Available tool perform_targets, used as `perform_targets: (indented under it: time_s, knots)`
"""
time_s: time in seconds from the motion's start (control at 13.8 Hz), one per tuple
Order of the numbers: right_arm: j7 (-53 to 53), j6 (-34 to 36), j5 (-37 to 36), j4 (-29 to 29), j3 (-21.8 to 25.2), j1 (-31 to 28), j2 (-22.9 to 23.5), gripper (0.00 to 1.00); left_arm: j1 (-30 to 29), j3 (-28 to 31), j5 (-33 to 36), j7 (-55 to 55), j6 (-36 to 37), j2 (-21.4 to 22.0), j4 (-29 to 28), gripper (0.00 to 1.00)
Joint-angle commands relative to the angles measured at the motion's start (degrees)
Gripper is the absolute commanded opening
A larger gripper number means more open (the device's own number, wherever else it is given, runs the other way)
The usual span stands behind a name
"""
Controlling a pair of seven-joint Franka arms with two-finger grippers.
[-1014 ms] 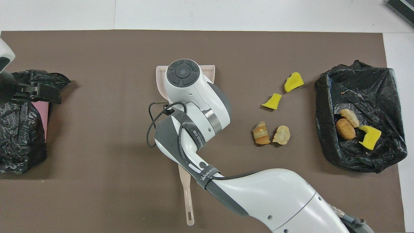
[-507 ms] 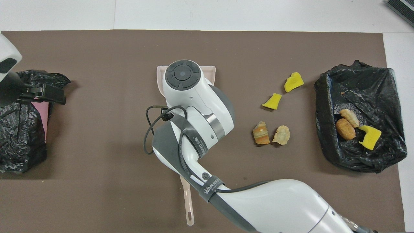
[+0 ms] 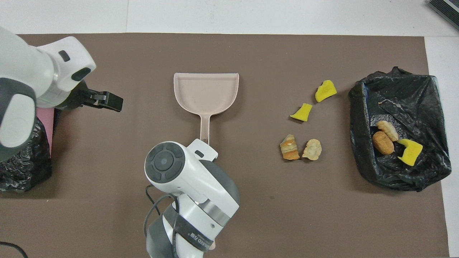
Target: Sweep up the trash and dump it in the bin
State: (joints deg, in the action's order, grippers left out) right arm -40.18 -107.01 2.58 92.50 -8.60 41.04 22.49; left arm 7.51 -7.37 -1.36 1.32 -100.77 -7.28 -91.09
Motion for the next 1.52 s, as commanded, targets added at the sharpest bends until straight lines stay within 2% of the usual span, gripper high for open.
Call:
perform_targets:
  time_s: [0.0,0.14,0.43,0.72,0.94,1.01,1.09,1.16,1.23,1.38,1.45]
  knots:
    - [-0.5,-11.8,2.8,18.3,-0.1,1.2,-9.5,0.83,4.4,0.8,0.0,1.0,-4.0,-2.6,-0.6,1.00]
    - [0.5,-13.5,4.1,24.3,-0.1,2.1,-12.5,0.83,7.4,0.8,0.0,5.5,-6.4,-4.7,-0.8,1.00]
    - [-0.1,-13.9,7.8,29.0,-0.4,4.2,-15.5,0.81,14.2,0.8,0.9,15.0,-13.6,-10.1,-2.1,1.00]
    - [-0.7,-16.1,8.4,31.1,-0.5,6.3,-16.2,0.77,18.2,0.8,0.9,18.7,-22.3,-11.3,-9.6,1.00]
    - [-0.7,-18.1,8.6,31.6,-0.5,6.2,-15.9,0.66,20.0,0.9,0.9,22.1,-24.1,-13.1,-10.8,1.00]
    - [-0.5,-18.1,8.6,31.3,-0.4,6.1,-15.5,0.64,20.0,0.9,0.9,22.7,-24.5,-13.3,-10.8,0.90]
    - [-0.4,-18.3,8.5,31.3,-0.3,6.0,-15.4,0.64,20.0,0.9,0.9,22.7,-24.1,-13.3,-10.7,0.53]
    - [-0.4,-18.5,8.5,31.2,-0.3,5.5,-15.2,0.63,20.0,0.8,0.9,22.5,-24.2,-13.3,-10.7,0.09]
    - [-0.4,-18.4,8.5,31.0,-0.3,5.1,-15.2,0.56,19.9,0.9,0.9,22.4,-24.6,-13.4,-10.4,0.00]
    - [-0.6,-18.2,7.6,30.8,-0.2,5.0,-15.2,0.40,20.0,0.8,1.0,22.2,-23.9,-13.4,-10.4,0.00]
    - [-0.9,-18.2,7.6,30.9,-0.1,5.0,-15.4,0.26,20.0,0.8,1.0,22.2,-23.9,-13.4,-10.4,0.00]
